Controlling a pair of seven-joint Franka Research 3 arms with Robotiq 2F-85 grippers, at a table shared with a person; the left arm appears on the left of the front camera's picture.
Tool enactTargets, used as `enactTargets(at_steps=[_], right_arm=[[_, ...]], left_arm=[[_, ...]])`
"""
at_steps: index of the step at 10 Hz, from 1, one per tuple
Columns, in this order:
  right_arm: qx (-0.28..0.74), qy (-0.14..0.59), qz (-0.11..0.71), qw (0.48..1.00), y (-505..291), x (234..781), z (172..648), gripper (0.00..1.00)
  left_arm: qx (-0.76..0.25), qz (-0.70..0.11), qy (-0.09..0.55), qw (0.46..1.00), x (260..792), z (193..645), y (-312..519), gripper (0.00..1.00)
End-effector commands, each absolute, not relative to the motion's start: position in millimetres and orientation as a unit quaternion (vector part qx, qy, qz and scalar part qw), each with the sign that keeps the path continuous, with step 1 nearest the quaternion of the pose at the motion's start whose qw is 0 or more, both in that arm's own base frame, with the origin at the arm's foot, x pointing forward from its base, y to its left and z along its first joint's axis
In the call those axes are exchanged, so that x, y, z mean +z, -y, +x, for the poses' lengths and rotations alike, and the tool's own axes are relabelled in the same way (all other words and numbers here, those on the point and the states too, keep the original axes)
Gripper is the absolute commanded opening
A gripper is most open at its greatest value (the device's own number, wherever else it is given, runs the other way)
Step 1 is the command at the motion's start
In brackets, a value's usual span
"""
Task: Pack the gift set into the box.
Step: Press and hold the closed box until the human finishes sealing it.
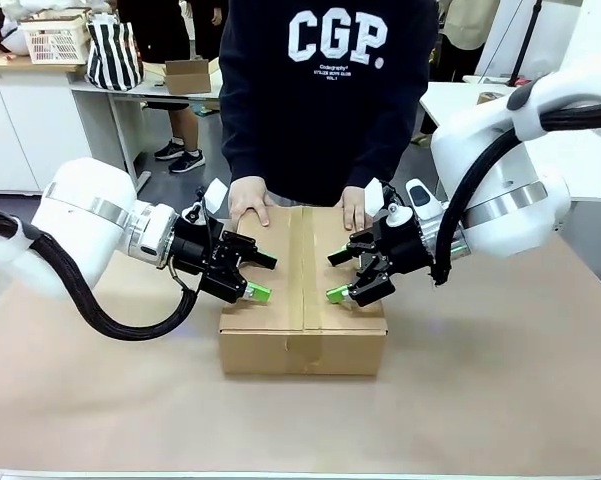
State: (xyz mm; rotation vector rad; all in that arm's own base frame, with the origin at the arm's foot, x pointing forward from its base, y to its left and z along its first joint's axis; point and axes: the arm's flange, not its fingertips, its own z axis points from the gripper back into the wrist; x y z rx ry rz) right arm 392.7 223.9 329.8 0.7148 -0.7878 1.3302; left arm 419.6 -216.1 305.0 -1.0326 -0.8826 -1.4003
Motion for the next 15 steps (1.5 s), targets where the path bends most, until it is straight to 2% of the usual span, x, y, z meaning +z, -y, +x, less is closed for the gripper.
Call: enactTargets(at_steps=[1,15], right_arm=[[0.582,0.346,0.317,0.664,-222.5,325.0,390.9,1.00],[0.582,0.346,0.317,0.664,-222.5,325.0,390.9,1.00]], left_arm=[[-0.589,-0.444,0.372,0.563,302.0,418.4,213.8,1.00],[-0.589,-0.444,0.372,0.563,302.0,418.4,213.8,1.00]])
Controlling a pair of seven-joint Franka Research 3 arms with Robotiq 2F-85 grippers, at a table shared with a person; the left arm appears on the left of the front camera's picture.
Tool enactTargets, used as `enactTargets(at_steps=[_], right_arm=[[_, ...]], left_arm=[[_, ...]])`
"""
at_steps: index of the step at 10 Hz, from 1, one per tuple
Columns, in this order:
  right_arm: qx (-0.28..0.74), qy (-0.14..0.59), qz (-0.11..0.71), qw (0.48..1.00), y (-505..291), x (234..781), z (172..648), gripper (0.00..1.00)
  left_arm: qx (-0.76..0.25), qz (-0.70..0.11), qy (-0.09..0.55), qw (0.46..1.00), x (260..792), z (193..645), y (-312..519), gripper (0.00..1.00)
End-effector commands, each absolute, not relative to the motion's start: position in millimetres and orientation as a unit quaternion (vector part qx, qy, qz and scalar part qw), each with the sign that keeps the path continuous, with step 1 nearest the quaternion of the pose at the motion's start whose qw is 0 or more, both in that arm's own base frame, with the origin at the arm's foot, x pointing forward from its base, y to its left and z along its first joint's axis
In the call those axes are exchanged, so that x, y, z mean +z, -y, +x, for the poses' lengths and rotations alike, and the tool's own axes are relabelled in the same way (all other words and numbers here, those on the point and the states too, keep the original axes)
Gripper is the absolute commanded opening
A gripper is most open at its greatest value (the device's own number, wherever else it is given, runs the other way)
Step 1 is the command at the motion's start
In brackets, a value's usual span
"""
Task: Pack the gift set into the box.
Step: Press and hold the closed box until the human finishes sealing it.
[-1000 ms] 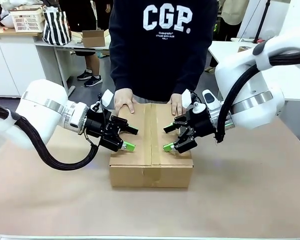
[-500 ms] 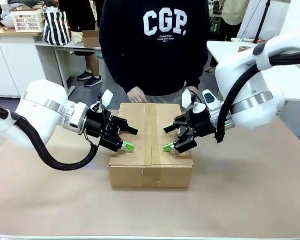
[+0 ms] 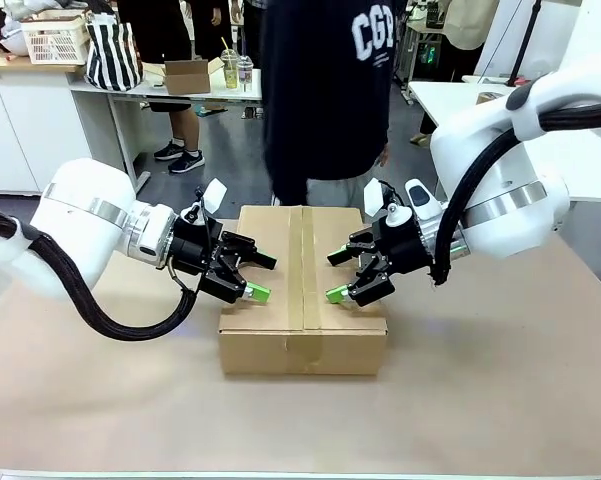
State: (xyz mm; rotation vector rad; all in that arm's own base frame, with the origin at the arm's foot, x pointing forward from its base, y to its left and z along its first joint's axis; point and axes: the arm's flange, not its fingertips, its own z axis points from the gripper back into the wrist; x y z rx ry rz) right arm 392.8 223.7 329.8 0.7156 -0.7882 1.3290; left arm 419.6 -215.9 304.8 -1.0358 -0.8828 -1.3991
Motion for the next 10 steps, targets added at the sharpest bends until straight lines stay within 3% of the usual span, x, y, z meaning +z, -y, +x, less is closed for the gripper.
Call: enactTargets(at_steps=[1,10], right_arm=[[0.582,0.346,0.317,0.664,-222.5,325.0,390.9,1.00],[0.582,0.346,0.317,0.664,-222.5,325.0,390.9,1.00]], left_arm=[[-0.589,-0.444,0.372,0.563,302.0,418.4,213.8,1.00],[-0.589,-0.444,0.372,0.563,302.0,418.4,213.8,1.00]])
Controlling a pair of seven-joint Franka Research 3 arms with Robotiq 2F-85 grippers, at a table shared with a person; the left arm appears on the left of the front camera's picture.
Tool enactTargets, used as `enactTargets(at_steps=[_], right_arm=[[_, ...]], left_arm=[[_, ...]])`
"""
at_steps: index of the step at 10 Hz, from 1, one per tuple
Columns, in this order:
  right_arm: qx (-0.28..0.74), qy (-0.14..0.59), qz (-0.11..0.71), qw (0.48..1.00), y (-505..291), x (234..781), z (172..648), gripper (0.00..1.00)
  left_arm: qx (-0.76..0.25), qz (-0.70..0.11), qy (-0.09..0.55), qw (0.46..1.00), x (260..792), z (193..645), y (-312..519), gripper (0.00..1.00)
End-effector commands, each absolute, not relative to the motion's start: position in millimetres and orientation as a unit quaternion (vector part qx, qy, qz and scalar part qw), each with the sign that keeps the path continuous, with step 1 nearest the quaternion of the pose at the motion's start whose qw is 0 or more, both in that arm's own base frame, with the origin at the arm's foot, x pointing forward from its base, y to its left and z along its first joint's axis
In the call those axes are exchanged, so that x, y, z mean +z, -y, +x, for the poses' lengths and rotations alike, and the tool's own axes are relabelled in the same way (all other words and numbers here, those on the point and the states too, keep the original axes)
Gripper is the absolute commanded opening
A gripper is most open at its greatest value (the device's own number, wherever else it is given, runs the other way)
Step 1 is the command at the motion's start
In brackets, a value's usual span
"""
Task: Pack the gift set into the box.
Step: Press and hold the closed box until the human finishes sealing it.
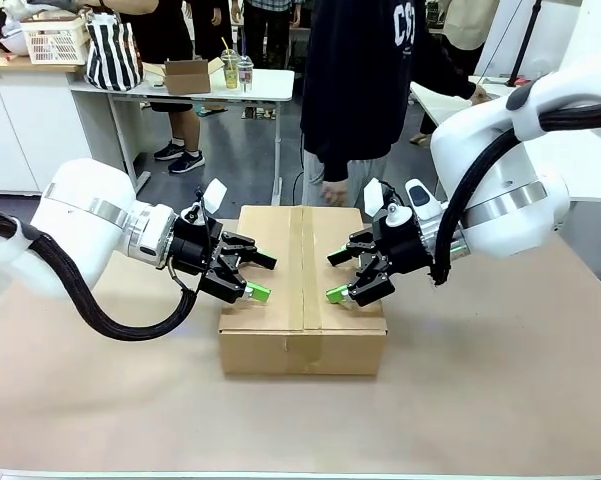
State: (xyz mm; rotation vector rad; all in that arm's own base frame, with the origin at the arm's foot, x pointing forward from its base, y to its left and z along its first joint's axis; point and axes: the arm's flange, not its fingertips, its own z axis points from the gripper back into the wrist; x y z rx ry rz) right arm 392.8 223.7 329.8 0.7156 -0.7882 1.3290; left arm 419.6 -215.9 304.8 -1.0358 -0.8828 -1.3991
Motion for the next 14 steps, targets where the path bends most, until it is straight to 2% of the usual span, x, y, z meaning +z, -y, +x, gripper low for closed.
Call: enactTargets(at_steps=[1,14], right_arm=[[0.582,0.346,0.317,0.664,-222.5,325.0,390.9,1.00],[0.582,0.346,0.317,0.664,-222.5,325.0,390.9,1.00]], left_arm=[[-0.589,-0.444,0.372,0.563,302.0,418.4,213.8,1.00],[-0.589,-0.444,0.372,0.563,302.0,418.4,213.8,1.00]])
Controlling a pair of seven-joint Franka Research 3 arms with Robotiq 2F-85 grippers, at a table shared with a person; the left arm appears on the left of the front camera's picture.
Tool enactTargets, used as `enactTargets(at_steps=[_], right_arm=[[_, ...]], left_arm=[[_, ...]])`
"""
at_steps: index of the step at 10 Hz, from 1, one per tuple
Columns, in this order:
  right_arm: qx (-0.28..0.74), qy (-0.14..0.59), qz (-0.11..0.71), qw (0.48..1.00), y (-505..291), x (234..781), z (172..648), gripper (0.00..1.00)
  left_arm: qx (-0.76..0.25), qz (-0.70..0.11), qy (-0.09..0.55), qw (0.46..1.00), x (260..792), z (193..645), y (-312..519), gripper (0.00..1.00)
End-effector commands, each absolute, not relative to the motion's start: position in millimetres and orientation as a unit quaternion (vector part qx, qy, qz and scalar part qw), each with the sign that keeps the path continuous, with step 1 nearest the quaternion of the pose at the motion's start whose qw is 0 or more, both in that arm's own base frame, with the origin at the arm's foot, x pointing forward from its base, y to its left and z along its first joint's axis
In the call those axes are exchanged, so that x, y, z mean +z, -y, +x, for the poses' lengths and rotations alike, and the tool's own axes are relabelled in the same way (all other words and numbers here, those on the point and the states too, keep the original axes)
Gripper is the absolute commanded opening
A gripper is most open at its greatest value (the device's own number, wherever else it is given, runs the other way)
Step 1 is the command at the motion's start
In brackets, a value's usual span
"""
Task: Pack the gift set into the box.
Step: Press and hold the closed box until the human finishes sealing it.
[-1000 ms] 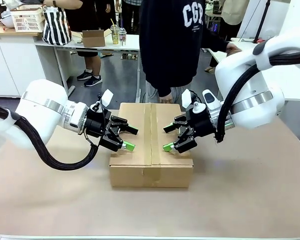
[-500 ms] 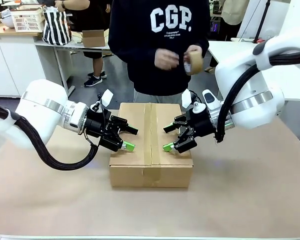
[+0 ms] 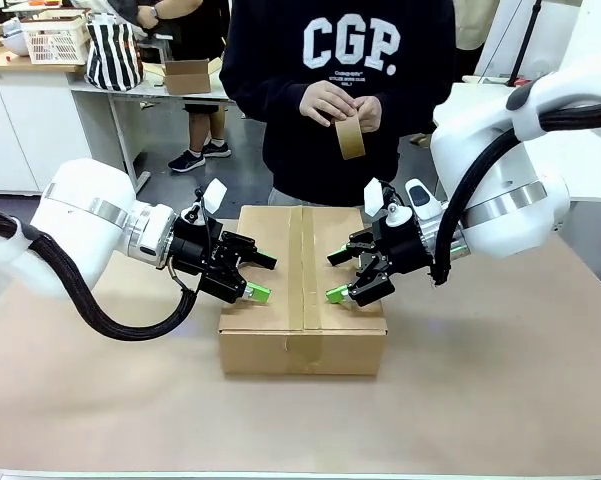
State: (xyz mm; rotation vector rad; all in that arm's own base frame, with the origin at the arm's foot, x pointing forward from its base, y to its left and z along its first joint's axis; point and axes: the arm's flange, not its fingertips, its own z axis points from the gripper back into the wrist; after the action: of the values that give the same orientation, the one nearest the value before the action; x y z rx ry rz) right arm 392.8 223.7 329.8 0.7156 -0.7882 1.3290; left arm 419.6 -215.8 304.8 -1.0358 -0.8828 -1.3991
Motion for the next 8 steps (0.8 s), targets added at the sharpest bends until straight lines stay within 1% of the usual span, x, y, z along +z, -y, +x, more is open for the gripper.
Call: enactTargets(at_steps=[1,8], right_arm=[[0.582,0.346,0.317,0.664,-222.5,325.0,390.9,1.00],[0.582,0.346,0.317,0.664,-222.5,325.0,390.9,1.00]], left_arm=[[-0.589,-0.444,0.372,0.563,302.0,418.4,213.8,1.00],[-0.589,-0.444,0.372,0.563,302.0,418.4,213.8,1.00]])
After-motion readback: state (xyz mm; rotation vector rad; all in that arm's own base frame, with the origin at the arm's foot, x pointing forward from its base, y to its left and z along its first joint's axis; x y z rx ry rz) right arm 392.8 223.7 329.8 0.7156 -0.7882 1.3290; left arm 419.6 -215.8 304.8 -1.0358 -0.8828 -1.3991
